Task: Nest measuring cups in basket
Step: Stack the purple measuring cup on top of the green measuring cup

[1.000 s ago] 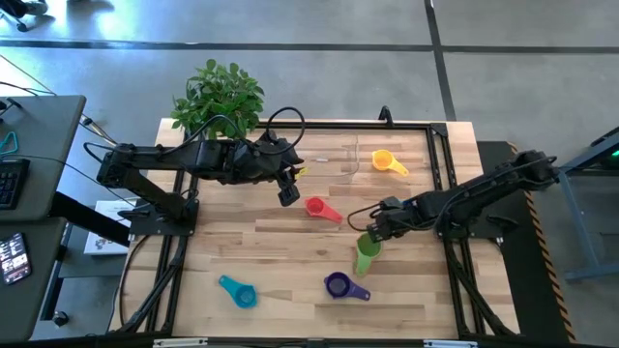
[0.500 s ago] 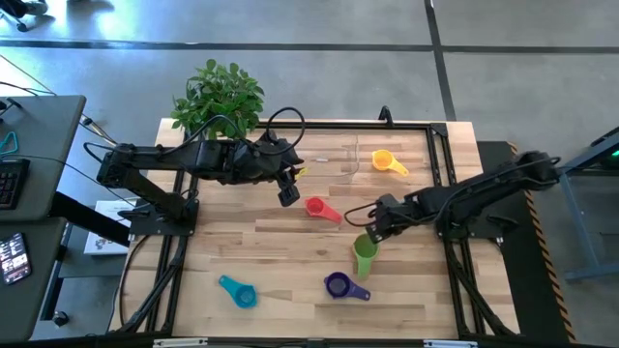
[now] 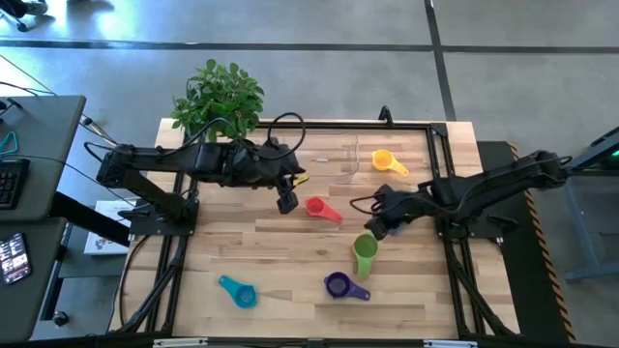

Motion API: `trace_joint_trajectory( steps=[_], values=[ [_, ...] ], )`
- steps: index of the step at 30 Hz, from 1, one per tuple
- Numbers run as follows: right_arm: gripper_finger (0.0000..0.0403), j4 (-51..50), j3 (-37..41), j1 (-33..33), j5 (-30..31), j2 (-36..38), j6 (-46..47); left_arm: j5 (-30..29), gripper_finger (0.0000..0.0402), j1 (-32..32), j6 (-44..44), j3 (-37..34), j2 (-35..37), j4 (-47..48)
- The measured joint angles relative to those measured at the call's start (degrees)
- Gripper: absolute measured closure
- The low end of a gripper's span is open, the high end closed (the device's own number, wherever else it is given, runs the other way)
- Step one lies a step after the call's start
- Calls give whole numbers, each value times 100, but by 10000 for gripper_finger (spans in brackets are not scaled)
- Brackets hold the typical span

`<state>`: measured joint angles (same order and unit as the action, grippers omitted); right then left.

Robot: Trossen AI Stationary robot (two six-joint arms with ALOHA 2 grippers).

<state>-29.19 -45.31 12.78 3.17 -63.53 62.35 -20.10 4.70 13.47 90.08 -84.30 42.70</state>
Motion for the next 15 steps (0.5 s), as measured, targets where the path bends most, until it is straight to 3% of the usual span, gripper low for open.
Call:
trace_joint_trajectory(
  steps=[10,15],
  values=[
    [324,2425,-1,-86,154,-4,-1056,-148,312,355,194,-4,389,1],
    [324,3082,-1,-196,235,-2,-1681,-157,312,506,302,-4,639,70]
  ],
)
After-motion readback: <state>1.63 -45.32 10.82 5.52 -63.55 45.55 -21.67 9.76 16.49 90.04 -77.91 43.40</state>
